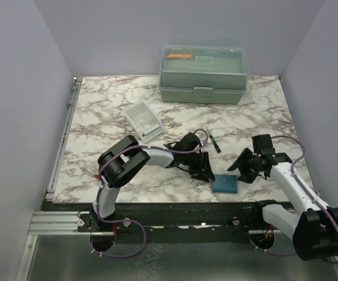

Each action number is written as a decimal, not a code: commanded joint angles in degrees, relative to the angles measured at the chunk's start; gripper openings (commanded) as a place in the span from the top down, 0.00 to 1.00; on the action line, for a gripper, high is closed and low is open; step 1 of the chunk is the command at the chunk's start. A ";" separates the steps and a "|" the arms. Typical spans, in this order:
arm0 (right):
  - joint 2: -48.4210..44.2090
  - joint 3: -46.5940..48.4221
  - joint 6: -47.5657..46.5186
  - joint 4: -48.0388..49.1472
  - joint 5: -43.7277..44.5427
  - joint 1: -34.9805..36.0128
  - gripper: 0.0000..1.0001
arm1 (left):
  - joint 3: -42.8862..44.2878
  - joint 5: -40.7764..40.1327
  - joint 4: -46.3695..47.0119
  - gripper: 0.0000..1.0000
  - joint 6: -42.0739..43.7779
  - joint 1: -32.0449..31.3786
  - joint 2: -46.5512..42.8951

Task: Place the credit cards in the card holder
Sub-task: Adjust the card holder at the center of the board.

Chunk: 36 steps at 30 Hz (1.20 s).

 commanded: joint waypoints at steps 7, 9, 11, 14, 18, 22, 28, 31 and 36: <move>-1.15 -4.92 -4.48 -3.65 -11.90 1.27 0.40 | 8.04 -2.32 -7.05 0.66 4.00 1.13 5.69; -0.46 -5.88 -3.90 -1.27 -15.00 1.27 0.40 | 9.78 -2.86 -8.32 0.69 4.61 2.11 6.69; -0.28 -7.82 -0.80 3.57 -20.08 1.63 0.48 | 11.67 -3.01 -10.64 0.72 5.47 3.67 7.62; -0.56 -11.27 7.73 15.21 -26.08 3.85 0.56 | 14.35 -5.31 -16.97 0.73 8.55 7.10 7.03; -1.22 -12.89 21.31 29.91 -25.39 10.59 0.58 | 18.80 -14.39 -29.49 0.50 17.92 11.47 1.87; 5.67 -8.76 23.66 39.47 -24.33 17.58 0.57 | 18.17 -20.76 -35.50 0.30 24.77 13.91 -5.81; 7.43 2.27 1.75 18.80 -8.53 17.98 0.49 | 12.37 -11.50 -34.48 0.27 23.41 12.21 -11.19; 5.46 1.63 -4.62 14.88 0.03 17.53 0.33 | 10.56 -8.58 -31.28 0.27 21.53 8.18 -11.36; 9.16 3.21 -11.21 13.19 1.39 16.76 0.25 | 8.13 -3.48 -20.47 0.54 13.98 5.13 -8.00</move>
